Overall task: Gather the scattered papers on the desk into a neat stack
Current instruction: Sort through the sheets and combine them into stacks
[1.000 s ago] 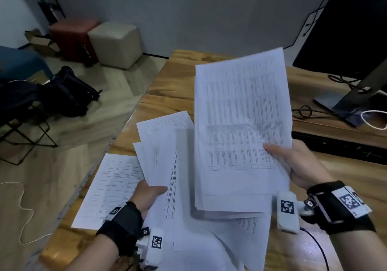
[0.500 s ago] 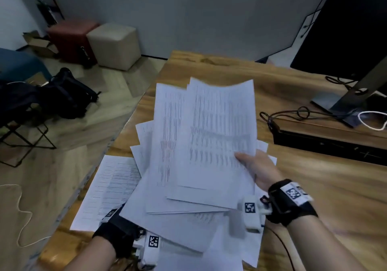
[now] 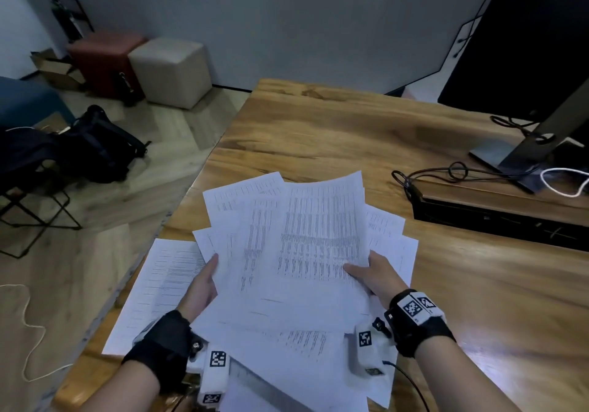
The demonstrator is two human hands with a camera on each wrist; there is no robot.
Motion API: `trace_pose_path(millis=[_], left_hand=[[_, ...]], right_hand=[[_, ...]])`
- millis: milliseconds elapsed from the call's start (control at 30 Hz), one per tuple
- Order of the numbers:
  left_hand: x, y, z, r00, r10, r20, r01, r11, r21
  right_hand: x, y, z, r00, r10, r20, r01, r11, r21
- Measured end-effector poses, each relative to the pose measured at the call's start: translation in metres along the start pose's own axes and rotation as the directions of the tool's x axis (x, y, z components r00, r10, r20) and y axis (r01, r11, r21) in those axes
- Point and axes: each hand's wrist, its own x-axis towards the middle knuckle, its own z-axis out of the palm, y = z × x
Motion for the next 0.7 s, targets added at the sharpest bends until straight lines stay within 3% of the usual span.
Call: trace_pose_path(millis=[100,200,267,333,400,467,567,633,700], left_hand=[[-0.008,-0.003,0.009,0.994,-0.054,0.098,0.037,0.985,0.171],[-0.005,-0.01,0.011,0.995,-0.086,0.056,0.064,0.946,0.318],[0.001,-0.011,0.007,0.997,-0.072,0.008,0.063,0.91,0.409],[0.007,-0.014,0.002,0.997,-0.071,-0.037,0.08,0.891,0.446],[0.009,-0.016,-0.001,0.995,-0.074,-0.066,0.096,0.889,0.448],[0.009,-0.018,-0.002,0.995,-0.07,-0.064,0.091,0.894,0.439],[0.009,-0.02,-0.003,0.997,-0.065,-0.052,0.081,0.9,0.428],[0.01,-0.021,-0.004,0.997,-0.053,-0.052,0.07,0.901,0.429],[0.01,-0.022,-0.005,0.997,-0.049,-0.058,0.069,0.904,0.422]], right_hand=[[-0.006,-0.002,0.003,0.996,-0.016,0.084,0.02,0.999,-0.043],[-0.009,0.001,0.014,0.981,-0.003,0.192,0.032,0.989,-0.146],[-0.011,0.001,0.019,0.973,0.052,0.225,-0.025,0.992,-0.12],[-0.019,-0.002,0.021,0.967,0.129,0.218,-0.123,0.992,-0.041],[-0.023,0.001,0.02,0.978,0.134,0.158,-0.127,0.99,-0.055],[-0.023,0.012,0.017,0.991,0.068,0.116,-0.037,0.966,-0.255],[-0.022,0.039,0.02,1.0,-0.03,-0.004,0.023,0.846,-0.532],[-0.029,0.049,0.026,0.984,-0.114,-0.139,-0.029,0.662,-0.749],[-0.039,0.048,0.036,0.962,-0.094,-0.256,-0.156,0.58,-0.799]])
